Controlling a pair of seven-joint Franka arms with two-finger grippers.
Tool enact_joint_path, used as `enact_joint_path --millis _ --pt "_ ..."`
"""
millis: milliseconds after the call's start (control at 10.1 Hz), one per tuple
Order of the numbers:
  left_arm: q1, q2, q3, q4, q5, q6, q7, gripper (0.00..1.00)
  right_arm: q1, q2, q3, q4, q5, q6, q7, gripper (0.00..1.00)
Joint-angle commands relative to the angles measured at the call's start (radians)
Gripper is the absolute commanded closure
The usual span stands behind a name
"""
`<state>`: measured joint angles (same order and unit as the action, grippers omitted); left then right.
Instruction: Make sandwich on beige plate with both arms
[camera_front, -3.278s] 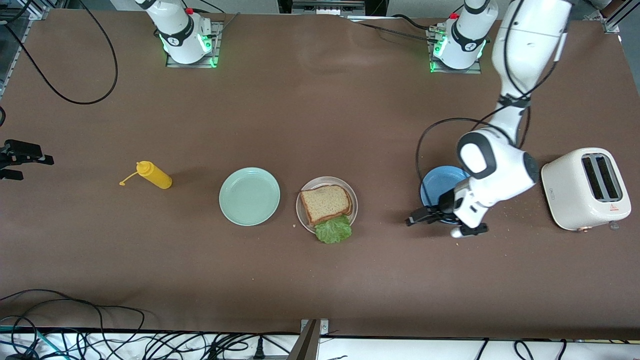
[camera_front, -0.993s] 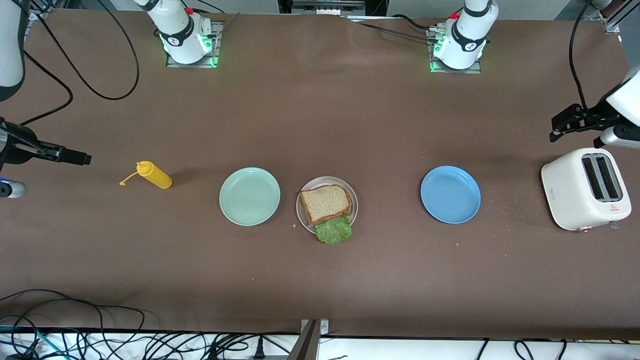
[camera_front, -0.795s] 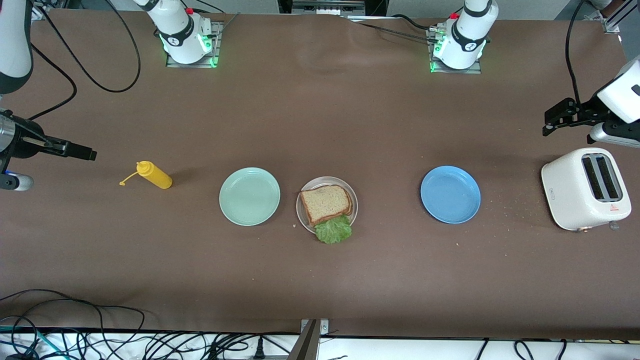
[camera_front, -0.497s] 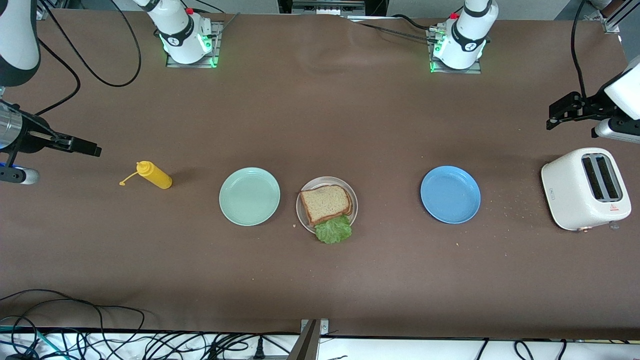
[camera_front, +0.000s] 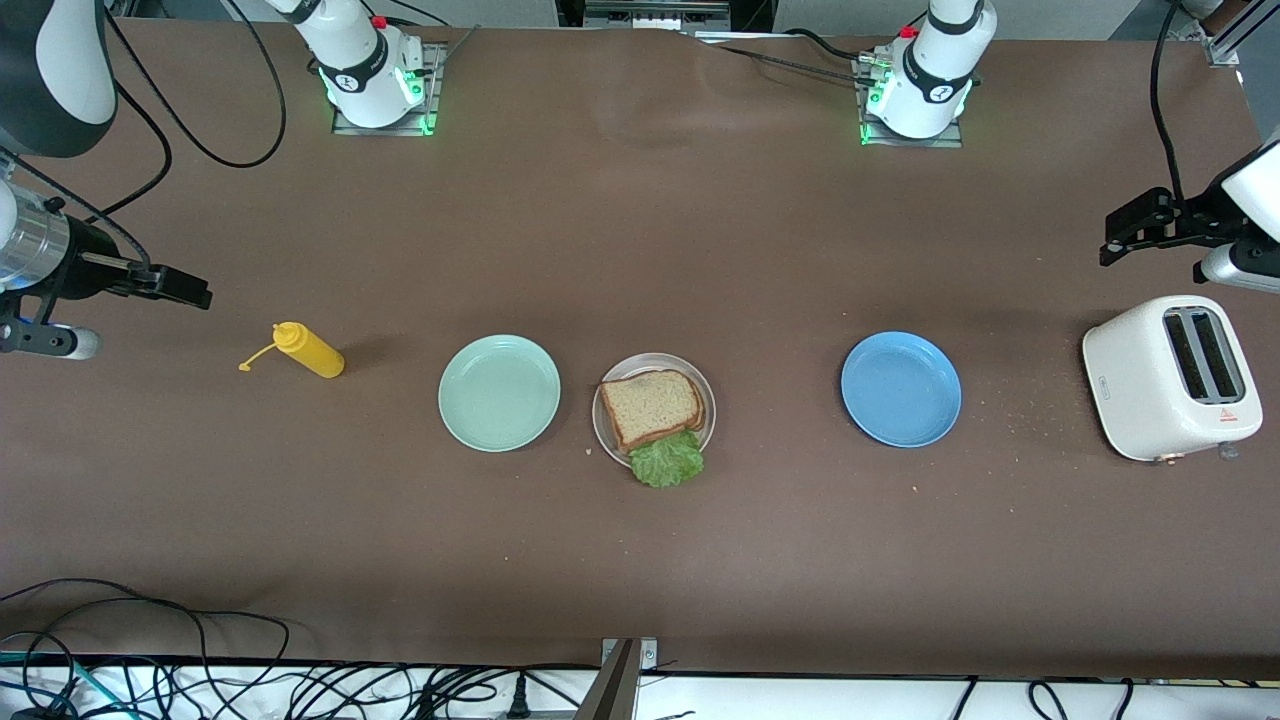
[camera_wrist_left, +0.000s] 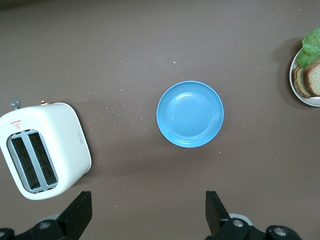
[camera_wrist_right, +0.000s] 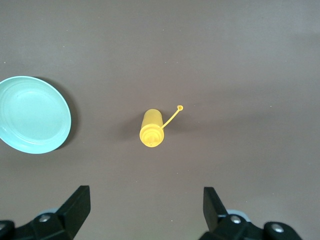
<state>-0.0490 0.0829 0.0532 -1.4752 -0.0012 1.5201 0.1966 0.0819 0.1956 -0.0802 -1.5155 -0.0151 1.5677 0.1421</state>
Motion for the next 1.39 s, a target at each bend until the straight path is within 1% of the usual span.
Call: enact_joint_path --millis 0,199,397,695,1291 --pt "0.001 0.021 -0.006 0.044 0.003 -0.028 0.004 0.0 0.002 -0.022 0.0 -0.028 -0.011 0.014 0.004 0.0" --pt "0.0 0.023 -0.006 0.042 -0.019 -0.026 0.006 0.0 0.002 -0.022 -0.001 -0.026 0.015 0.015 0.005 0.0" --pt "0.006 0.028 -0.003 0.044 -0.052 -0.024 0.006 0.0 0.001 -0.021 -0.001 -0.025 0.015 0.014 0.013 0.0" --pt "0.001 0.029 -0.006 0.044 -0.043 -0.024 0.006 0.0 -0.01 -0.016 -0.006 -0.022 0.044 0.02 0.011 0.0" --pt "0.0 0.031 -0.006 0.044 -0.043 -0.024 0.006 0.0 -0.011 -0.016 -0.007 -0.02 0.044 0.02 0.013 0.0"
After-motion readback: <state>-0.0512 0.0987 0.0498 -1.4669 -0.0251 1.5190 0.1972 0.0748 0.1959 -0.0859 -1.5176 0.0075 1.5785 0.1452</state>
